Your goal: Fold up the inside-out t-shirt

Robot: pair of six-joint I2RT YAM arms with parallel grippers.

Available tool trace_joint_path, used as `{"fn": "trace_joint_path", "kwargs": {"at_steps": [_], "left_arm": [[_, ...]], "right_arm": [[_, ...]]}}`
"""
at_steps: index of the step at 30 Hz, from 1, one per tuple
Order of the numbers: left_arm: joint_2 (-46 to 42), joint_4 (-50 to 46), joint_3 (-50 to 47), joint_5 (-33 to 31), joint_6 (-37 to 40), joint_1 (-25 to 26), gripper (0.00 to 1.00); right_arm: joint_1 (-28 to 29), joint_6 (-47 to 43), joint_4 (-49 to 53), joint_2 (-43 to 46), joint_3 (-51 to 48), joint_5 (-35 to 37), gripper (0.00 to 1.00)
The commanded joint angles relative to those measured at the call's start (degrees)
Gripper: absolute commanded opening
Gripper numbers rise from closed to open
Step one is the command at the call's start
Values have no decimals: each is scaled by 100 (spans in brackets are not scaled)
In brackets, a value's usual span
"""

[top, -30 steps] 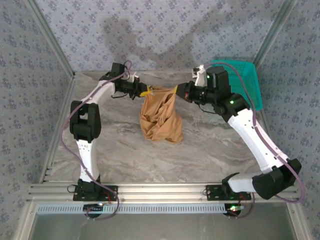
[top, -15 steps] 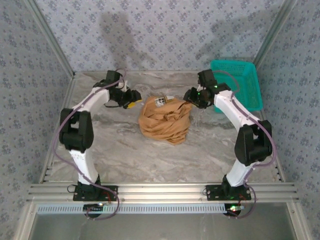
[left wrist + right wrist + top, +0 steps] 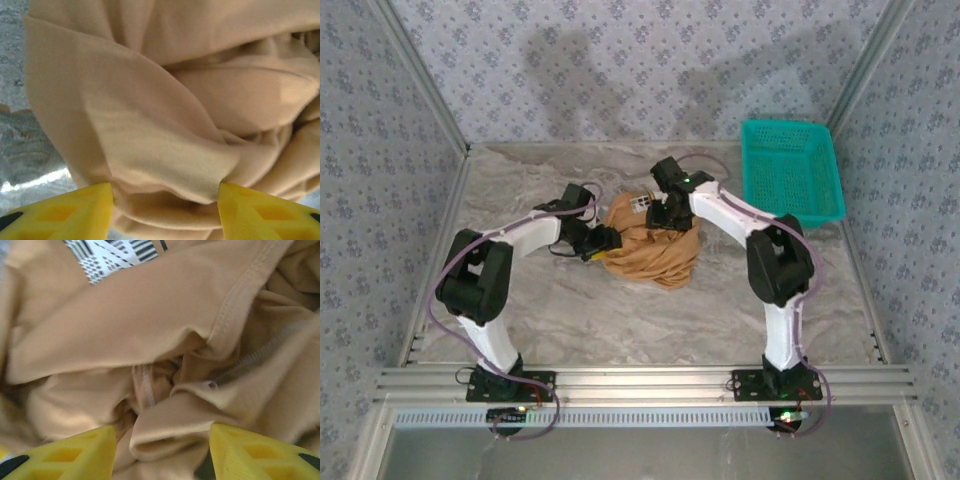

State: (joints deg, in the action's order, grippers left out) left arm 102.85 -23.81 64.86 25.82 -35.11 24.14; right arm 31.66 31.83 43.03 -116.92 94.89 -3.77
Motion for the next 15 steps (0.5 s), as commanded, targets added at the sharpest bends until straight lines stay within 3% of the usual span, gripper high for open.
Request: {"fn": "trace_joint_path", "kwargs": {"at_steps": [1,3,5,6,8,10,15], "left_arm": [[163,385,87,-168,-151,59,58],[336,430,187,-208,-204,86,58],[533,500,278,-211,-256,99,52],[603,522,314,-186,-282,95,42],[666,513,412,-167,-268,79,13],[620,238,653,-195,-133,-30,0],[34,-773,1591,-345,268,-631,0]], "right_arm": [[15,-196,456,-502,579,2,53],[27,-208,579,-717,827,-50,43],[35,-195,664,-695,927,-96,12],[34,-189,713,-620,981,-103,1],[34,-189,785,-260,1043,-106,0],[26,-162,890,194,1146,-168,0],[-56,-231,1063,1405,1751,-36,0]]}}
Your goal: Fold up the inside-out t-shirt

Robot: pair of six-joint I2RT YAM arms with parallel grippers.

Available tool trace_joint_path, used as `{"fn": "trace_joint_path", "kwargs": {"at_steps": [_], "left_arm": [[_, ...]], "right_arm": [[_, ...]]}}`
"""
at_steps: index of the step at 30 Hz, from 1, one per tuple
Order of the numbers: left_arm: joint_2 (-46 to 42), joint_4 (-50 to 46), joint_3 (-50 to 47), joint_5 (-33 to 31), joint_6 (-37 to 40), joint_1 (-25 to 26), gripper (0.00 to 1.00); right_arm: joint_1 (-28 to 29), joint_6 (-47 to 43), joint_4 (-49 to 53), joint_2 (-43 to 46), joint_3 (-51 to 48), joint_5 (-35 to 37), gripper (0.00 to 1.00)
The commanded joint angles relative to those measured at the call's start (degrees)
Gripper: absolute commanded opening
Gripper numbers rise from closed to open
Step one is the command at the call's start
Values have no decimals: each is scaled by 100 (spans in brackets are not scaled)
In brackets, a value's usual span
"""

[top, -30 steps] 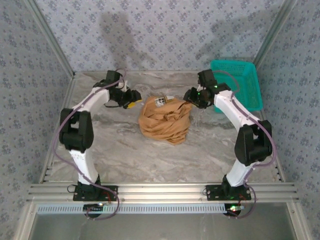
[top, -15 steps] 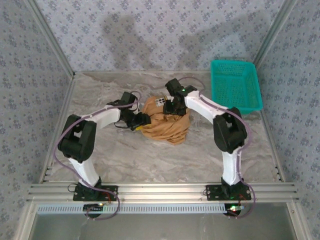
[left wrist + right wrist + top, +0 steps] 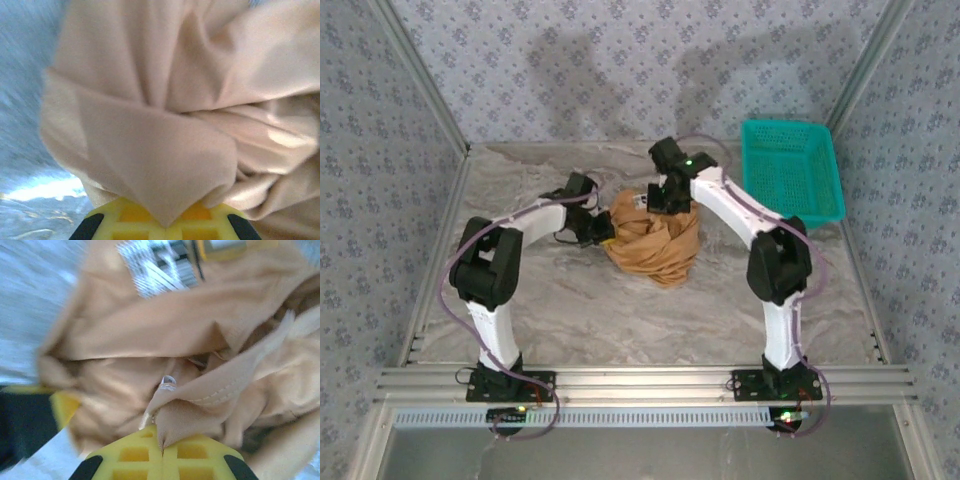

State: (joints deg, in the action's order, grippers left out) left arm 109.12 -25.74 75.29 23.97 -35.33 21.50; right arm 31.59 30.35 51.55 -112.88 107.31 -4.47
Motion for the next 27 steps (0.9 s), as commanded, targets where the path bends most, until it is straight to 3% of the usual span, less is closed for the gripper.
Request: {"fn": "trace_joint_path", "kwargs": {"at_steps": [1,11,16,20,23,25,27], "left_arm": [[-764,-789,769,-238,368,-490,0],[-2386,-1958,2543,-744,859,-1292,0],[-2710,-2157,3086,-736,1018,-1299,0],[-2380,-2126,2809,-578,1140,-1018,0],[-1663,-2468,2793,-845,1401,-811,12],[-1238,-2725,2799,-1287,1439,-815,34],[-1117,-2746,2548,-1644,1418,-818,46]], "right_arm": [[-63,-62,134,1220,536,35,0],[-112,389,-514,2916,538,329,0],[-111,526,-568,3468,138,653,0],[-258,522,-567,3855,-740,1227,0],[-679,717,-595,3938,-1539,1609,0],[-1069,858,-721,3865,-2050,1226,0],[-1240,927,-927,3717,-2490,813,0]]}}
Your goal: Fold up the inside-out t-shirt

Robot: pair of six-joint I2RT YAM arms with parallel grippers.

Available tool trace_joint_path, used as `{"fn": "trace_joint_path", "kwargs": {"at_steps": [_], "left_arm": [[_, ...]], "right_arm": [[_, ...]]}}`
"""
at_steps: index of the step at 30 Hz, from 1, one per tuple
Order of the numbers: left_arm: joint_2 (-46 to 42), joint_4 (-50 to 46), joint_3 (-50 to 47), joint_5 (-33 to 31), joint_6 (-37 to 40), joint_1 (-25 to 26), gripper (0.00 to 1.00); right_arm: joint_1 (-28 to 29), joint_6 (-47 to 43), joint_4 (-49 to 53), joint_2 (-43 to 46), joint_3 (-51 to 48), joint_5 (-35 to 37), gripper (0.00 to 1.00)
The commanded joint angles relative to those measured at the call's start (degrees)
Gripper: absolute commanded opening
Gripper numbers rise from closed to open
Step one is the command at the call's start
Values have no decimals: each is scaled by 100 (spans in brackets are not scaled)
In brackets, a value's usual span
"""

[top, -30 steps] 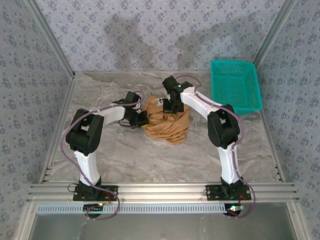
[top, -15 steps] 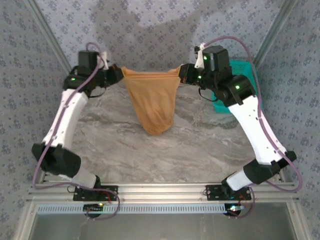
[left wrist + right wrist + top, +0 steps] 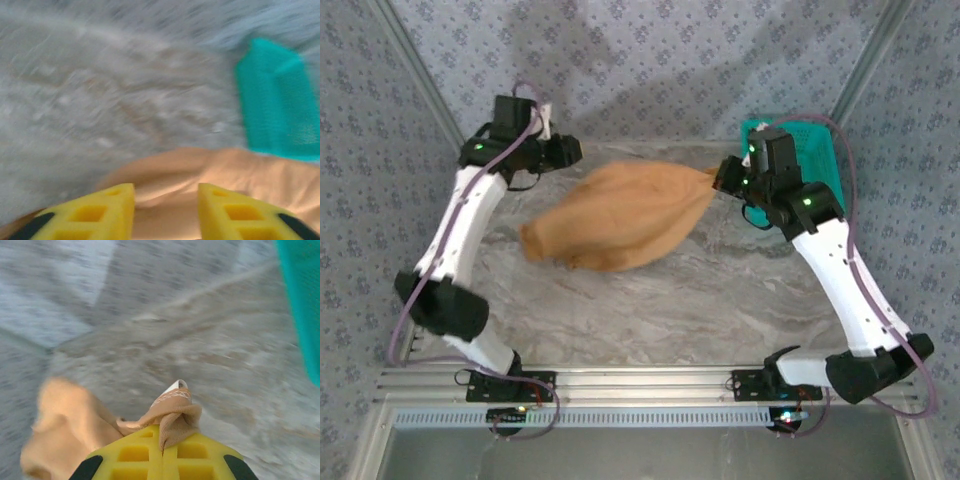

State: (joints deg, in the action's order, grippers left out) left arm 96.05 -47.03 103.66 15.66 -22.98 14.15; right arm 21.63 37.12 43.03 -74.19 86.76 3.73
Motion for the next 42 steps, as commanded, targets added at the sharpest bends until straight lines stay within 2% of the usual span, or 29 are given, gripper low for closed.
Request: {"fn": "trace_joint_path", "kwargs": {"at_steps": [1,5,12,15,21,27,34,37,39,42], "left_arm": [[125,-484,-491,-860,145,-82,48],[-314,236,-1651,-734,-30,-86,60],[-1045,742,-3703,-352,-273,78,55],[-1369,1061,-4383,-274,-409,485,55],[-1601,1301,-5036,-471,-899,1749,54],[-1677,1771,-5723,-259,-1617,1947,53],[-1513,2278,-5936,-310,-2219,1972,55],[-1317,2548,-5864,-382,-2415,1969,42],[-1220,2569,-5741,-449,-2476,1971,28],[-1159,2429,-5549,-465,-2418,1976,23]], "right_arm": [[-273,253,-160,-240,-555,-118,0],[-310,156,-277,-680,-670,-474,0],[-350,-45,-111,-763,-730,-623,0],[-444,-65,-82,-751,-739,-676,0],[-573,-64,-5,-651,-813,-715,0],[-674,-61,-5,-544,-841,-781,0],[-708,-59,-52,-541,-775,-795,0],[-705,-65,-101,-550,-790,-802,0],[-704,-62,-65,-550,-801,-845,0],[-724,-65,38,-517,-801,-912,0]]}}
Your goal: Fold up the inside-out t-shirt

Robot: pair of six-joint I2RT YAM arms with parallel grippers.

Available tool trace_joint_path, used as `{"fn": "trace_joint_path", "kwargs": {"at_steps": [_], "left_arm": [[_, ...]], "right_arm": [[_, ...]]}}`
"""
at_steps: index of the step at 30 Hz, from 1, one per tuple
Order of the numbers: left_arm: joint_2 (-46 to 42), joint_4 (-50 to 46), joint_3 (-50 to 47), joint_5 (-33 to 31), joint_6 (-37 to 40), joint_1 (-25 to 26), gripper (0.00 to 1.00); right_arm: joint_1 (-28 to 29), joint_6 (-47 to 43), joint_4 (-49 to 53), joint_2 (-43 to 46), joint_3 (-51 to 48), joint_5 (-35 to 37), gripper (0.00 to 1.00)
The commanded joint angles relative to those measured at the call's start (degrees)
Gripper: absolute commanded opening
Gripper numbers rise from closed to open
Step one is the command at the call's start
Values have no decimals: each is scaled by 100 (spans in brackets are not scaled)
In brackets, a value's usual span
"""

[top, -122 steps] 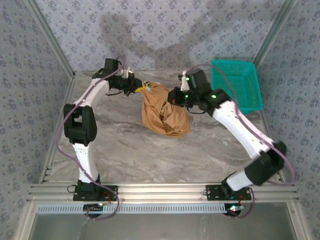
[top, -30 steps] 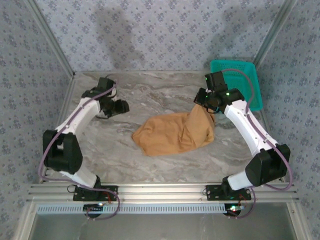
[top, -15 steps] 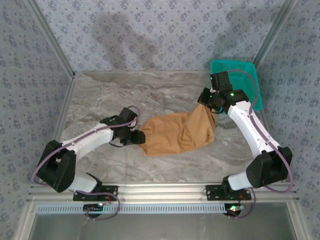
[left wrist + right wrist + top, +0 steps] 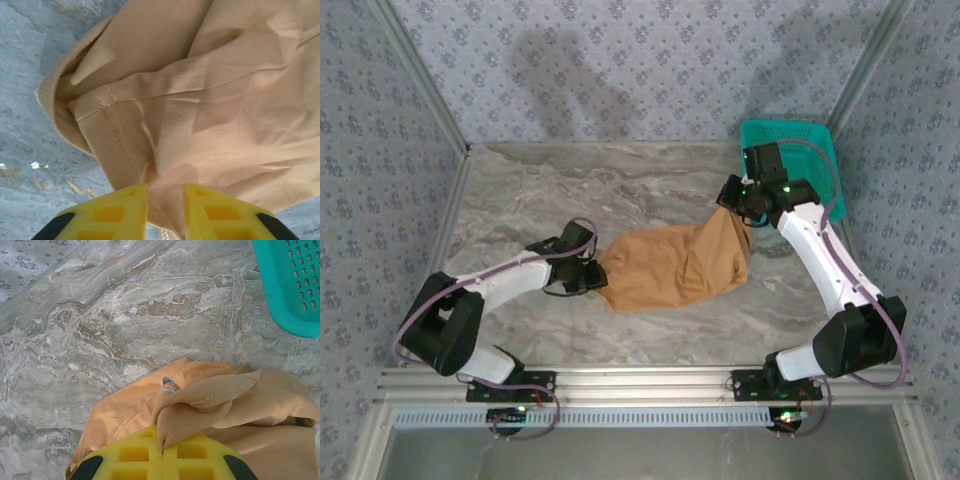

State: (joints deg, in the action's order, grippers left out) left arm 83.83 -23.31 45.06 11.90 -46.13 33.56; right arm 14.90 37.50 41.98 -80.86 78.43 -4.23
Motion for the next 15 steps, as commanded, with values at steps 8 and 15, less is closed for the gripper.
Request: {"fn": "trace_joint_path", "kwargs": {"at_steps": [8,15], "left_arm": [[-183,-595,280,-502,60,29,47],[-277,-109,-186,-375,-316,45,47]], "right_arm": [[-163,-99,49,254,-86,-199,0],[-189,-100,-143,212,-131,-168,0]]}}
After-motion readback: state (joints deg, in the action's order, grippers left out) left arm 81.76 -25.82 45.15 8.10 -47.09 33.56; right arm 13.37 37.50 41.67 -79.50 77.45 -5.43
